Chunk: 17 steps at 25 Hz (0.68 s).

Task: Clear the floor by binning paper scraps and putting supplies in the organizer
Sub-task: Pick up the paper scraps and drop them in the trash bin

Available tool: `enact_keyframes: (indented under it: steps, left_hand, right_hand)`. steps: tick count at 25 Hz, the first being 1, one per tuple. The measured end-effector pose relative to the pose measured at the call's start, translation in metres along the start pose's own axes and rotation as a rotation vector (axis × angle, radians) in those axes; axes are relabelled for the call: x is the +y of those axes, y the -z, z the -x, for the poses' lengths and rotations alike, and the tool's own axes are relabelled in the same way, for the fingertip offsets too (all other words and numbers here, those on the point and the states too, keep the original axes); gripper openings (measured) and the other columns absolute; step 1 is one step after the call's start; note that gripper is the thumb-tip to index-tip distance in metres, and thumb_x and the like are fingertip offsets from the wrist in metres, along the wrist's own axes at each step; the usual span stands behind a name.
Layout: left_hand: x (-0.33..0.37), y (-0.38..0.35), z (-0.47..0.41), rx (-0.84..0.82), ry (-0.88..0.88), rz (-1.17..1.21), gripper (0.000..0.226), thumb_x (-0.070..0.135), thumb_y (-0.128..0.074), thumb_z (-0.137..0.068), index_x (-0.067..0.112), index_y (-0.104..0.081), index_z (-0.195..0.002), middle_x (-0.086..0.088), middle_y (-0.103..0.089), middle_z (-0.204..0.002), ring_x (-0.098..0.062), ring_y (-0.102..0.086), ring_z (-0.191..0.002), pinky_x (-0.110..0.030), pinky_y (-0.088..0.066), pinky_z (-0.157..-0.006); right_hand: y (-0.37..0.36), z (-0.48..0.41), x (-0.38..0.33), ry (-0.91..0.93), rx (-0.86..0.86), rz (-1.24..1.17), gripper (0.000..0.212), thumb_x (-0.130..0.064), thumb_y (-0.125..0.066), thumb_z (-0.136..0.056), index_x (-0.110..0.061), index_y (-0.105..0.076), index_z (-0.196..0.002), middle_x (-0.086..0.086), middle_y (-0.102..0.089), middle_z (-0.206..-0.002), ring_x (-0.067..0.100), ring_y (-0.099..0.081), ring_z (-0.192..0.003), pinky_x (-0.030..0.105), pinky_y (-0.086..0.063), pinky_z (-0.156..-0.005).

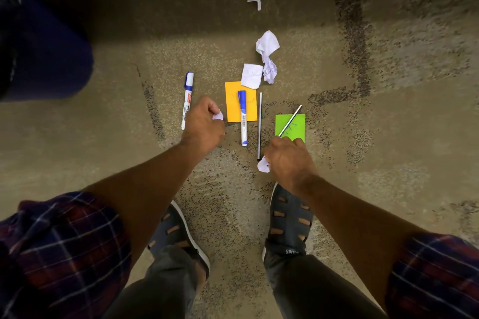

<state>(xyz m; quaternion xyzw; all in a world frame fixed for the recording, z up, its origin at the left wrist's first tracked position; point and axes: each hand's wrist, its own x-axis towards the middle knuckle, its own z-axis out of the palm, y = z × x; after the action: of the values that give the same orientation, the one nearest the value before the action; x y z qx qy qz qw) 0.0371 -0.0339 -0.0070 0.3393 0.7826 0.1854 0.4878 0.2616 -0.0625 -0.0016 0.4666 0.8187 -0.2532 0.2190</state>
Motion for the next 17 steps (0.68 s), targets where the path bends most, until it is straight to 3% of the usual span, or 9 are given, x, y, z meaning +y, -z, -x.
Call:
enact_keyframes:
  steps: [3, 6, 9, 12, 15, 17]
  left_hand:
    - [-0.004, -0.001, 0.002, 0.024, -0.007, 0.009, 0.030, 0.008, -0.057, -0.098, 0.035, -0.049, -0.085, 0.000, -0.058, -0.087, -0.026, -0.065, -0.078, -0.047, -0.060, -0.068]
    - [-0.007, 0.000, 0.002, 0.035, 0.015, 0.035, 0.031, 0.010, -0.057, -0.099, 0.037, -0.052, -0.085, 0.003, -0.058, -0.088, -0.017, -0.060, -0.078, -0.031, -0.050, -0.058]
    - [-0.002, 0.001, 0.000, 0.037, 0.049, 0.079, 0.023, 0.009, -0.052, -0.099, 0.031, -0.054, -0.090, -0.001, -0.059, -0.093, -0.018, -0.057, -0.076, -0.030, -0.044, -0.057]
    - [0.018, 0.002, -0.009, 0.054, 0.000, 0.020, 0.010, 0.012, -0.049, -0.095, 0.021, -0.054, -0.095, 0.003, -0.057, -0.086, -0.012, -0.051, -0.065, -0.027, -0.039, -0.050]
    - [0.041, -0.001, -0.030, 0.120, -0.077, -0.085, 0.008, 0.016, -0.058, -0.094, 0.017, -0.050, -0.095, 0.008, -0.054, -0.077, -0.008, -0.051, -0.065, -0.026, -0.039, -0.052]
    - [0.054, -0.004, -0.047, 0.141, -0.103, -0.115, 0.017, 0.018, -0.067, -0.093, 0.017, -0.052, -0.099, 0.006, -0.057, -0.079, -0.010, -0.055, -0.070, -0.024, -0.040, -0.056]
  right_hand:
    - [-0.002, 0.004, -0.004, 0.038, 0.006, 0.026, 0.042, -0.016, -0.026, -0.077, -0.017, -0.065, -0.094, 0.007, -0.062, -0.091, 0.032, -0.059, -0.088, 0.043, -0.038, -0.084]
    - [-0.002, 0.005, -0.005, -0.039, -0.038, -0.023, 0.011, -0.016, -0.056, -0.090, -0.021, -0.059, -0.099, 0.004, -0.066, -0.092, 0.030, -0.060, -0.092, 0.045, -0.037, -0.089]
    - [0.006, 0.003, 0.000, -0.129, -0.030, -0.267, 0.017, -0.032, -0.070, -0.088, -0.024, -0.058, -0.098, -0.003, -0.070, -0.088, 0.026, -0.063, -0.090, 0.043, -0.039, -0.091]
    - [0.021, -0.003, 0.008, -0.253, 0.005, -0.681, 0.023, -0.027, -0.080, -0.080, -0.027, -0.067, -0.099, -0.010, -0.069, -0.080, 0.018, -0.068, -0.080, 0.041, -0.052, -0.084]
    - [0.036, -0.027, 0.023, -0.385, 0.157, -0.825, 0.013, -0.024, -0.082, -0.081, -0.023, -0.072, -0.089, -0.011, -0.065, -0.072, 0.009, -0.059, -0.065, 0.033, -0.052, -0.066]
    - [0.050, -0.052, 0.035, -0.420, 0.265, -0.849, 0.012, -0.022, -0.082, -0.082, -0.019, -0.071, -0.082, -0.002, -0.067, -0.081, 0.015, -0.059, -0.069, 0.032, -0.051, -0.066]
